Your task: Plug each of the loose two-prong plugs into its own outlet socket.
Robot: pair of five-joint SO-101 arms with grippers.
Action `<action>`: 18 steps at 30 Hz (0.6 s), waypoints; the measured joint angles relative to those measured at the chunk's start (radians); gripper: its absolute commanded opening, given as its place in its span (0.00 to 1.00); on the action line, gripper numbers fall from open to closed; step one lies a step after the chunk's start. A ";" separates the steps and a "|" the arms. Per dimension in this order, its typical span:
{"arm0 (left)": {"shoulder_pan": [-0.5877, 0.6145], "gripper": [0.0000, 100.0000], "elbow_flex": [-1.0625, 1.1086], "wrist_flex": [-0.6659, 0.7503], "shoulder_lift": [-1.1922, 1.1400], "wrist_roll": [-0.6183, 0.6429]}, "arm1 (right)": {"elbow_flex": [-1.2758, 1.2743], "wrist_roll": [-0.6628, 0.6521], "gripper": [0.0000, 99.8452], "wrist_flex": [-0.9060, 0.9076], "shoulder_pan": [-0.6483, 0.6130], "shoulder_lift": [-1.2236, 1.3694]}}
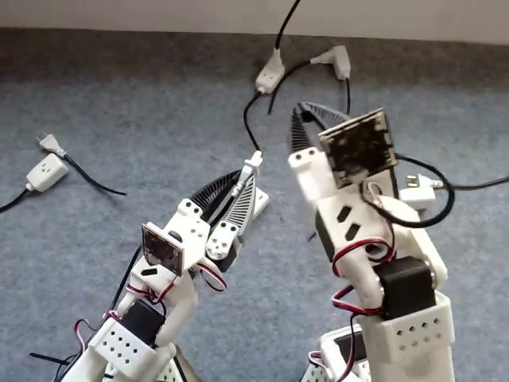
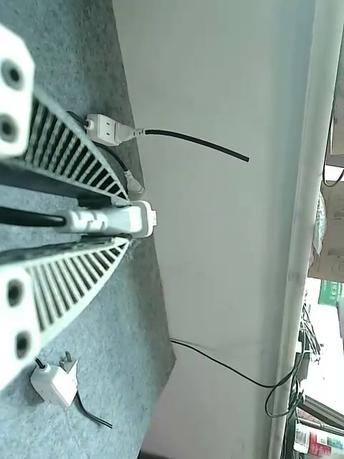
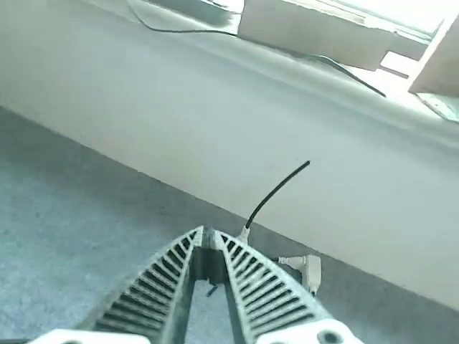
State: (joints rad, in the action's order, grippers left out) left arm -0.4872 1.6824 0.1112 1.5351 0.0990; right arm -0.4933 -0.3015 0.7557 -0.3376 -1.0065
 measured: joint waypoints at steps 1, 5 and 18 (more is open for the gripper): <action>0.006 0.01 0.000 -0.008 0.000 0.000 | 0.000 0.023 0.01 0.000 0.021 -0.002; 0.052 0.01 -0.037 -0.118 0.000 0.015 | -0.044 0.066 0.01 0.017 0.133 -0.015; 0.100 0.01 -0.318 -0.408 -0.172 0.097 | -0.644 0.506 0.01 -0.132 0.605 -0.098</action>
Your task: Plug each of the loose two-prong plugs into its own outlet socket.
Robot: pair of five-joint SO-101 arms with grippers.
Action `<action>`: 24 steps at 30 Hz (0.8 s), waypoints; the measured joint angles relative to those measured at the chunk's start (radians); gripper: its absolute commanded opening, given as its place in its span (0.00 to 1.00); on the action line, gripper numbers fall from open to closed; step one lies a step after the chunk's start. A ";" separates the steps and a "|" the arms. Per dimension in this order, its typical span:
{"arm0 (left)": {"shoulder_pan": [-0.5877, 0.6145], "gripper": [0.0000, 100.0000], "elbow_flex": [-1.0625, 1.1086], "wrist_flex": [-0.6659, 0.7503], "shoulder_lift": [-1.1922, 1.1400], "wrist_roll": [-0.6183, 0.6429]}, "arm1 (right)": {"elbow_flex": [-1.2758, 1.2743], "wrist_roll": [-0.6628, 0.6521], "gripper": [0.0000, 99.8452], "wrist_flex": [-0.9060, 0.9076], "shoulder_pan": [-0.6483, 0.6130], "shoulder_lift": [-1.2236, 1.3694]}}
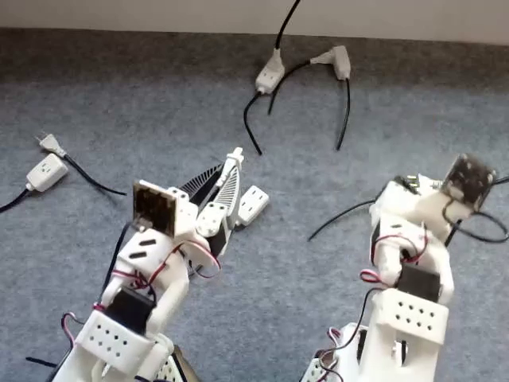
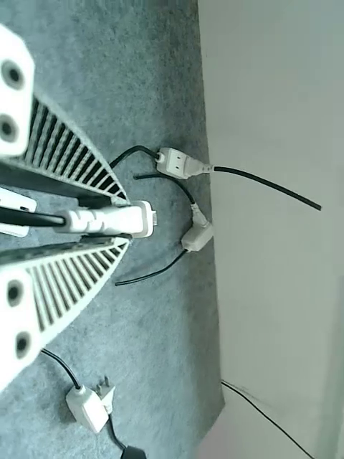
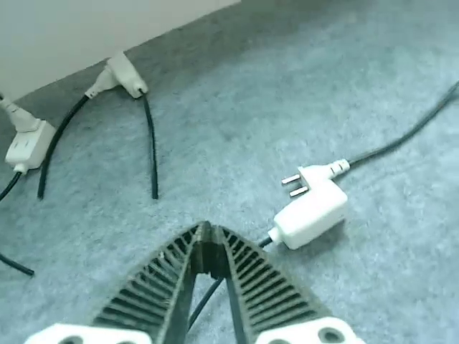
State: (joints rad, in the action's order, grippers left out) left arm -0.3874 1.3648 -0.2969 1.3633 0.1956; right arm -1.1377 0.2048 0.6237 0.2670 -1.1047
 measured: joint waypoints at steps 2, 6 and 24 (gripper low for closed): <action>0.002 0.01 -0.072 0.000 -0.121 -0.005 | -0.115 0.031 0.01 -0.069 0.012 -0.049; 0.011 0.01 -0.275 -0.037 -0.411 -0.061 | -0.341 0.041 0.01 -0.206 -0.008 -0.149; 0.051 0.01 -1.674 -1.155 -1.553 0.245 | -0.526 -0.072 0.01 -0.407 -0.161 -0.410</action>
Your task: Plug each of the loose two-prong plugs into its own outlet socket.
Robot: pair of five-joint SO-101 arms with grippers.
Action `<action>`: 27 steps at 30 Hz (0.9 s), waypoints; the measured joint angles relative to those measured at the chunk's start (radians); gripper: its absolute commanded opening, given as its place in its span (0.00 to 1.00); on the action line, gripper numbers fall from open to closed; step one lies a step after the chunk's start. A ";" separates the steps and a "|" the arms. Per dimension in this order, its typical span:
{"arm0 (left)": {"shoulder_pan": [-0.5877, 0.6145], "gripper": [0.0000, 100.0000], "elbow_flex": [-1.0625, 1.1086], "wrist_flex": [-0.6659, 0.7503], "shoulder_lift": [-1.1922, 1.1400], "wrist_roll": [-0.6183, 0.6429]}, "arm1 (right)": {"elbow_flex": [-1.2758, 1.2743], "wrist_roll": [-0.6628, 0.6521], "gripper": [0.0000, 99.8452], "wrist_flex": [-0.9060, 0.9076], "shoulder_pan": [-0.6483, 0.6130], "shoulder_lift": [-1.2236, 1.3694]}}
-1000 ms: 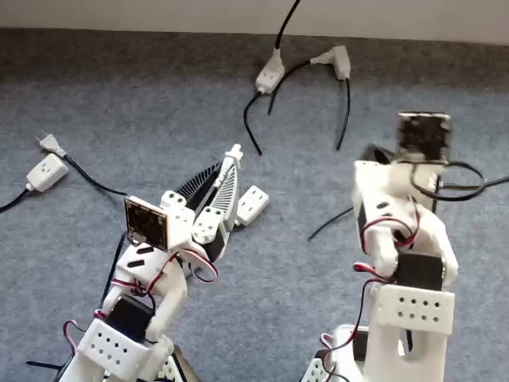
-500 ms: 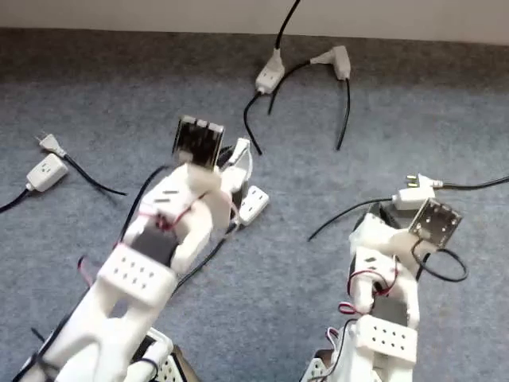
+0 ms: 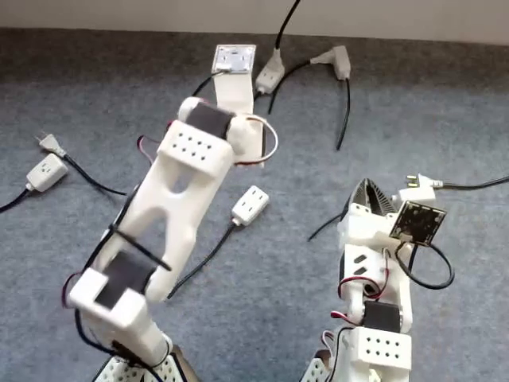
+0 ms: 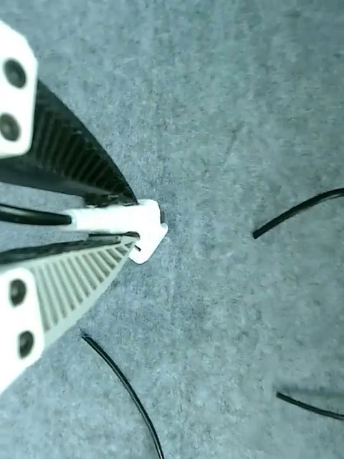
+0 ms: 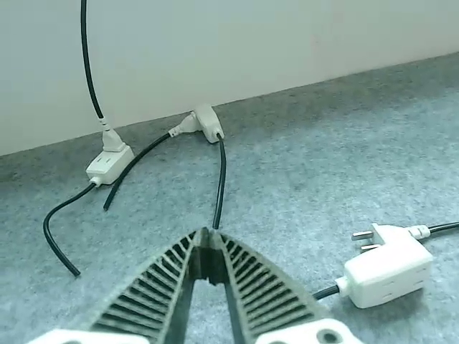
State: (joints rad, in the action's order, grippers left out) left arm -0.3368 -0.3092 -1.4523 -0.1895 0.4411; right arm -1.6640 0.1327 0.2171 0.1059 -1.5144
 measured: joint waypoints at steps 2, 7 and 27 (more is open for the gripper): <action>0.006 0.01 -0.124 -0.077 -0.080 0.061 | 0.000 0.000 0.01 0.000 -0.003 0.000; 0.006 0.01 -0.290 -0.153 -0.198 0.239 | 0.000 0.000 0.01 0.000 -0.005 0.000; -0.052 0.01 -0.235 -0.258 -0.224 0.744 | -0.002 -0.008 0.01 0.000 -0.038 0.000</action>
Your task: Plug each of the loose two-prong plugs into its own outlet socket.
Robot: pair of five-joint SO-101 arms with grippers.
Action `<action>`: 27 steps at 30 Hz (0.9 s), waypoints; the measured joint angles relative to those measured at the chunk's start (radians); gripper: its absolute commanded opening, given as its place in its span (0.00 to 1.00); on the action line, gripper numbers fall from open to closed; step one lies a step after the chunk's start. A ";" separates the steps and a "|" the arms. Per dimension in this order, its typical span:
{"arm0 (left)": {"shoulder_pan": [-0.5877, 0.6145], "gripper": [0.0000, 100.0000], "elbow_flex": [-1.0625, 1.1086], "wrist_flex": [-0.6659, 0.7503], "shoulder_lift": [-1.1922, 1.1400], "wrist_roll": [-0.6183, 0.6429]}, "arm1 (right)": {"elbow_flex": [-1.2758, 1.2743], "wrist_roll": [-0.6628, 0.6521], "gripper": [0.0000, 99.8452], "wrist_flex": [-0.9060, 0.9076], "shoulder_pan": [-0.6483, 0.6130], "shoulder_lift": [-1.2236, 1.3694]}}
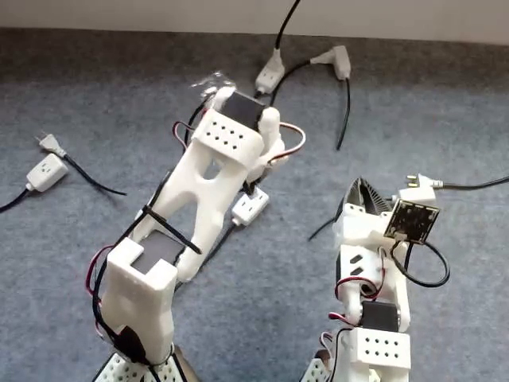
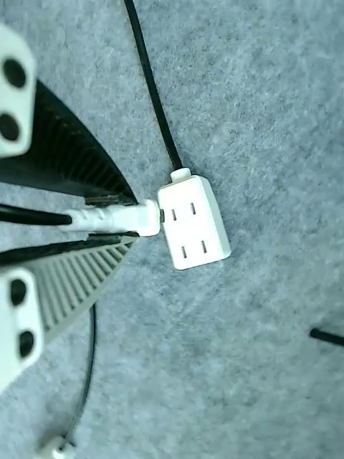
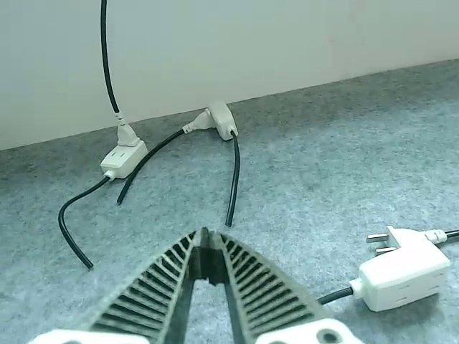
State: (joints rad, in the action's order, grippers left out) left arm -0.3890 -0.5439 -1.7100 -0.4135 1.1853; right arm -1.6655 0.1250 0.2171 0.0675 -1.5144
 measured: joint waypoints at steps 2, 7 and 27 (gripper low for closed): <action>0.028 0.01 0.029 0.038 0.000 0.063 | 0.000 0.000 0.01 0.000 0.000 0.000; 0.041 0.01 0.127 0.152 0.000 0.144 | 0.000 0.000 0.01 0.000 0.000 0.000; -0.051 0.01 0.242 0.338 0.000 0.155 | -0.002 -0.002 0.01 0.000 -0.034 0.000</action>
State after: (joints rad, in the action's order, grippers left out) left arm -0.4396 -0.3015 -1.3725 -0.4135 1.3403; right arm -1.6671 0.1235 0.2171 0.0338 -1.5144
